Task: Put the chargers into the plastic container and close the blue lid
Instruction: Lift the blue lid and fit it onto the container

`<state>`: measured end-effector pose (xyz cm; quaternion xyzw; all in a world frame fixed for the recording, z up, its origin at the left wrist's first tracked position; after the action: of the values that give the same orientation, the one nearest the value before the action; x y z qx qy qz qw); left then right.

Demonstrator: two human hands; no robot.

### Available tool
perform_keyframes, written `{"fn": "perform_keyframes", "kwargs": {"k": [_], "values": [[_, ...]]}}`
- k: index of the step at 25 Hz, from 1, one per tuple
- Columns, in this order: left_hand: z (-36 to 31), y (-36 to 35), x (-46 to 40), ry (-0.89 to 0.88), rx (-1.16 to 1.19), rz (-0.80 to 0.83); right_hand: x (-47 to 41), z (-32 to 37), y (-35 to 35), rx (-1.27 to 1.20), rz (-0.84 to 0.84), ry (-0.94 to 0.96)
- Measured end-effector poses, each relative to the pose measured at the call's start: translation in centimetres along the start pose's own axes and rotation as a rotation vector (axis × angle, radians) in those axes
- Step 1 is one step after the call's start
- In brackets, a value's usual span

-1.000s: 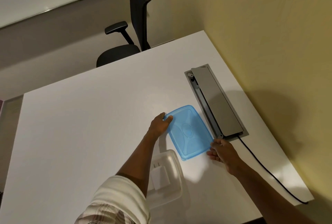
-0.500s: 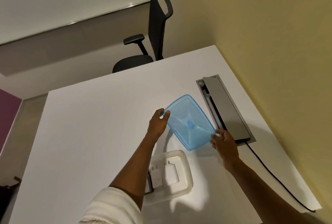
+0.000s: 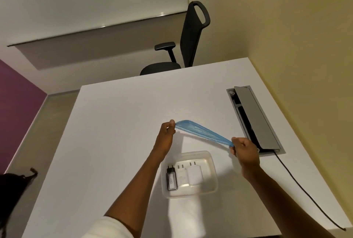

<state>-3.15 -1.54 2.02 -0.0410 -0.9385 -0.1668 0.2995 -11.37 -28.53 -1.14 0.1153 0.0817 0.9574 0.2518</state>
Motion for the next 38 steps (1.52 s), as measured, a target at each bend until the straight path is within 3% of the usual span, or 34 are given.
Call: {"fn": "perform_keyframes", "kwargs": {"k": [8,12,16,26,38], "values": [[6.0,1.6,4.8,0.046,0.114,0.055,7.0,0.1,-1.0,0.203,0.025,0.073],[9.6,0.4,5.9,0.032,-0.019,0.019,9.8,-2.4,-2.2,0.414,0.089,0.186],[12.5,0.2,6.1,0.007,-0.143,-0.106,11.6,-4.5,-3.4,0.453,0.145,0.179],[14.4,-0.7,6.7,-0.109,-0.138,-0.170,12.9,-4.8,-4.9,0.578,0.220,0.231],[15.4,-0.8,6.2,-0.097,-0.174,-0.141,12.2,-5.1,-5.0,0.657,0.302,0.310]]}}
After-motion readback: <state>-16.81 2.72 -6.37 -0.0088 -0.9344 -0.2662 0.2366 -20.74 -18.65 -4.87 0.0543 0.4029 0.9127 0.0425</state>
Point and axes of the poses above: each hand's wrist, its own x-axis away from the middle knuckle, its own y-axis out of the back of the hand, z = x × y, the point moved 3 cm from there along -x, towards the middle knuckle, and after that the axes turned 11 degrees about y, right-handed, at the moved point
